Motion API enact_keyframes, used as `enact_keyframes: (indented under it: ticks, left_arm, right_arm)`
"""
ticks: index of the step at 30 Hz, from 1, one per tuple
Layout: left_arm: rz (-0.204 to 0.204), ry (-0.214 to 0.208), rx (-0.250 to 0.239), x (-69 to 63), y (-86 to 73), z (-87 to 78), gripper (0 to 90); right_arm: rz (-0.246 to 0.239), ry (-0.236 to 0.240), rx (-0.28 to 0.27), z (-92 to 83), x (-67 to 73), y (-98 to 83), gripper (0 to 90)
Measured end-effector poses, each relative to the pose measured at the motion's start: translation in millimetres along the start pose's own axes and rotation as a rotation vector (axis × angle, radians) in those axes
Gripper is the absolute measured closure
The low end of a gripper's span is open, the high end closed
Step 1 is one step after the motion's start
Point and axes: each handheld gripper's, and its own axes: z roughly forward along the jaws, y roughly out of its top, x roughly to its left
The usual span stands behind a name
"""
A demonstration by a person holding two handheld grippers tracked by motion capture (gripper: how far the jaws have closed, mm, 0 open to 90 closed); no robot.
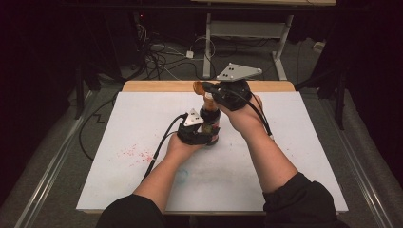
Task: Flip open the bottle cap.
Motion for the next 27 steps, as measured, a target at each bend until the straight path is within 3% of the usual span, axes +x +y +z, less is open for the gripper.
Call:
enact_keyframes:
  ticks: [16,27]
  left_arm:
    - [-0.003,0.002,0.004,0.7,0.7,0.0,28.2]
    - [-0.013,0.006,0.006,-0.1,1.3,0.4,28.1]
  right_arm:
    - [0.078,-0.047,-0.004,-30.2,-22.3,-35.1,90.0]
    - [0.131,-0.059,0.027,-30.5,-29.0,-74.0,90.0]
